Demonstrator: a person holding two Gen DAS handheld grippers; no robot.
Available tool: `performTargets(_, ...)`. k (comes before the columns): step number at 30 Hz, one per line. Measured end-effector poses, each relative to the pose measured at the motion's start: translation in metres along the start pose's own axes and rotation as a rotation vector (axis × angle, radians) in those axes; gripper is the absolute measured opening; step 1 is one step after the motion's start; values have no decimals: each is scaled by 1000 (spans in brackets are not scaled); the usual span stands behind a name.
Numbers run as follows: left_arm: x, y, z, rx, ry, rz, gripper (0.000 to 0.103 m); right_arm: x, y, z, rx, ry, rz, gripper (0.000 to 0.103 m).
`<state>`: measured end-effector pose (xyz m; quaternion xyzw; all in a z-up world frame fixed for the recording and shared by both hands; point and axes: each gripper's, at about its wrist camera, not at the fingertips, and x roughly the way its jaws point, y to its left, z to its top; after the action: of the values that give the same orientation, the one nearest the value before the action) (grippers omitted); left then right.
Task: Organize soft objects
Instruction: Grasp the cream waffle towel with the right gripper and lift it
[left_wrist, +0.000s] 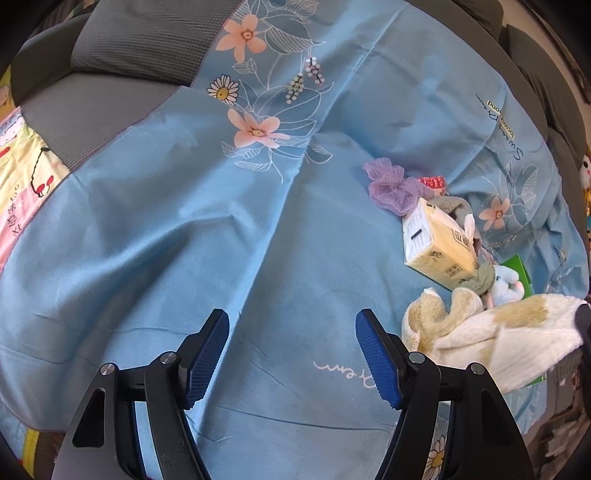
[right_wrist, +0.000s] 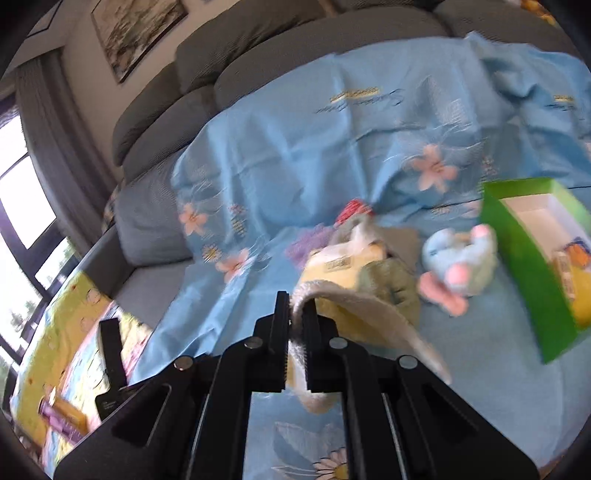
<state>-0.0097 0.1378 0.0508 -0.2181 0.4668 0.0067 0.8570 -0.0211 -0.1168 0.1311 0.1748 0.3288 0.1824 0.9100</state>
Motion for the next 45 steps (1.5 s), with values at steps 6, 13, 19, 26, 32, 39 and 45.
performTargets(6,2,-2,-2,2,19,-23,72,71,13,-25,17,198,95,6)
performTargets(13,9,-19,-11,38,81,-103,72,110,-40,-56,167,331,-62,6)
performTargets(19,16,-44,-21,103,126,-155,72,83,-37,-40,186,308,-9,58)
performTargets(26,16,-62,-30,133,168,-264,78,43,-27,-18,163,215,31,72)
performTargets(32,16,-75,-38,170,159,-268,80,39,-47,-11,133,198,-37,87)
performTargets(39,38,-94,-50,205,198,-237,80,83,-85,-34,208,348,-54,83)
performTargets(45,49,-109,-57,246,184,-214,79,104,-82,-45,190,402,-47,57)
